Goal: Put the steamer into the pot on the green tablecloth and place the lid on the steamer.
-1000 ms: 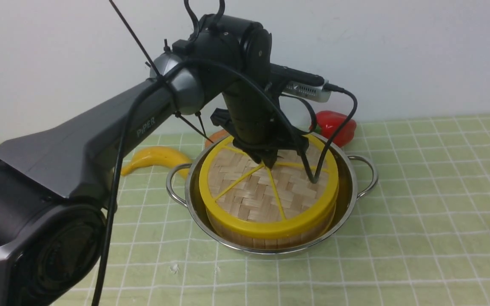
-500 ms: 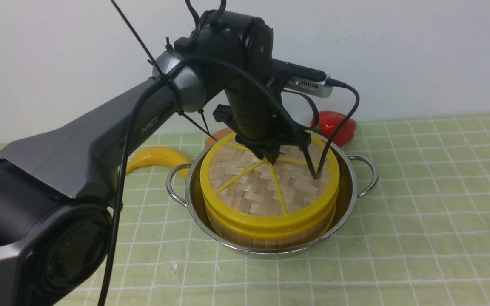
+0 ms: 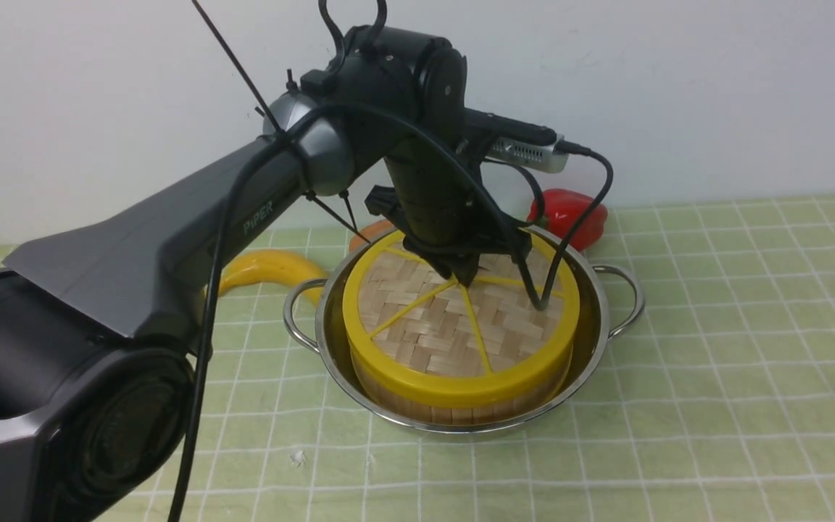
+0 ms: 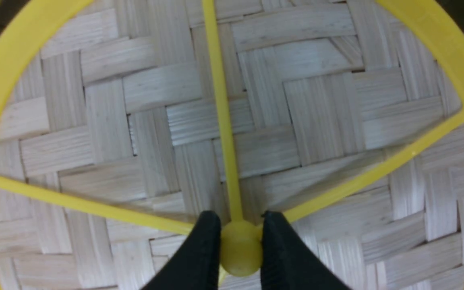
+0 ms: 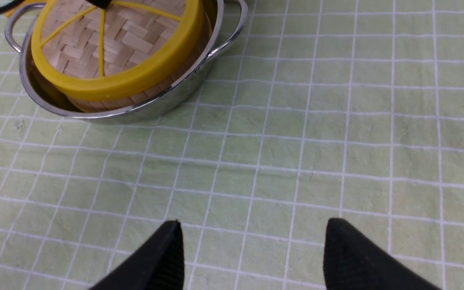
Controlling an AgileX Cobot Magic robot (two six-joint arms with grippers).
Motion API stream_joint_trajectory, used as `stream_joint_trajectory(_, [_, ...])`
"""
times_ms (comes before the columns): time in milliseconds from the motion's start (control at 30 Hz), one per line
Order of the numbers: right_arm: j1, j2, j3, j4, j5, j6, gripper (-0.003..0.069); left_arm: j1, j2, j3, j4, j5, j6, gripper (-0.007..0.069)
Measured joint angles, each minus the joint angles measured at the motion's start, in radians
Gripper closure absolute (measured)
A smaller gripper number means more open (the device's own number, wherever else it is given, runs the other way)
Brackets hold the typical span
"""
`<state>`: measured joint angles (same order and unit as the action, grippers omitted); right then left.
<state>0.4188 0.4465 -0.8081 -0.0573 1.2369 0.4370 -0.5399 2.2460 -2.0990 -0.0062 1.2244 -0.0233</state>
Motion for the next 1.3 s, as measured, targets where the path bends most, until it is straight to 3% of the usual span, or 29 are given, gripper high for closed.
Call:
stream_joint_trajectory(400, [0.0, 0.0, 0.0, 0.0, 0.0, 0.0, 0.0202, 0.0, 0.0, 0.0, -0.001, 0.0, 0.001, 0.0487])
stream_joint_trajectory(500, [0.0, 0.0, 0.0, 0.001, 0.0, 0.0, 0.0202, 0.0, 0.0, 0.0, 0.006, 0.0, 0.004, 0.0382])
stream_joint_trajectory(667, [0.0, 0.0, 0.0, 0.003, 0.0, 0.0, 0.0202, 0.0, -0.032, 0.009, 0.034, 0.001, 0.008, 0.0117])
stream_joint_trajectory(700, [0.0, 0.0, 0.0, 0.003, 0.0, 0.0, 0.0202, 0.0, -0.035, 0.009, 0.036, 0.001, 0.009, 0.0117])
stream_joint_trajectory(733, [0.0, 0.0, 0.0, 0.003, 0.0, -0.007, 0.0202, 0.0, -0.068, 0.011, 0.05, 0.002, 0.014, 0.0044])
stream_joint_trajectory(800, [0.0, 0.0, 0.0, 0.002, 0.0, -0.037, 0.0202, 0.0, -0.123, 0.011, 0.064, 0.002, 0.017, -0.0019])
stream_joint_trajectory(867, [0.0, -0.003, 0.0, -0.01, 0.0, -0.072, 0.0204, 0.0, -0.187, 0.011, 0.071, 0.003, 0.032, -0.004])
stream_joint_trajectory(933, [0.0, -0.012, 0.004, -0.024, -0.003, -0.088, 0.0211, 0.0, -0.226, 0.011, 0.071, 0.003, 0.044, -0.0033])
stream_joint_trajectory(1033, [0.0, -0.076, 0.05, -0.084, -0.018, -0.117, 0.0262, 0.0, -0.338, 0.038, 0.073, 0.002, 0.069, 0.0052])
stream_joint_trajectory(1100, [0.0, -0.144, 0.105, -0.128, -0.033, -0.12, 0.0316, 0.0, -0.419, 0.101, 0.073, 0.001, 0.085, 0.0174])
stream_joint_trajectory(1200, [0.0, -0.275, 0.206, -0.191, -0.04, -0.098, 0.0436, 0.0, -0.56, 0.253, 0.073, 0.001, 0.095, 0.0414])
stream_joint_trajectory(1300, [0.0, -0.383, 0.268, -0.22, -0.031, -0.068, 0.0561, 0.0, -0.693, 0.415, 0.073, 0.0, 0.095, 0.0587])
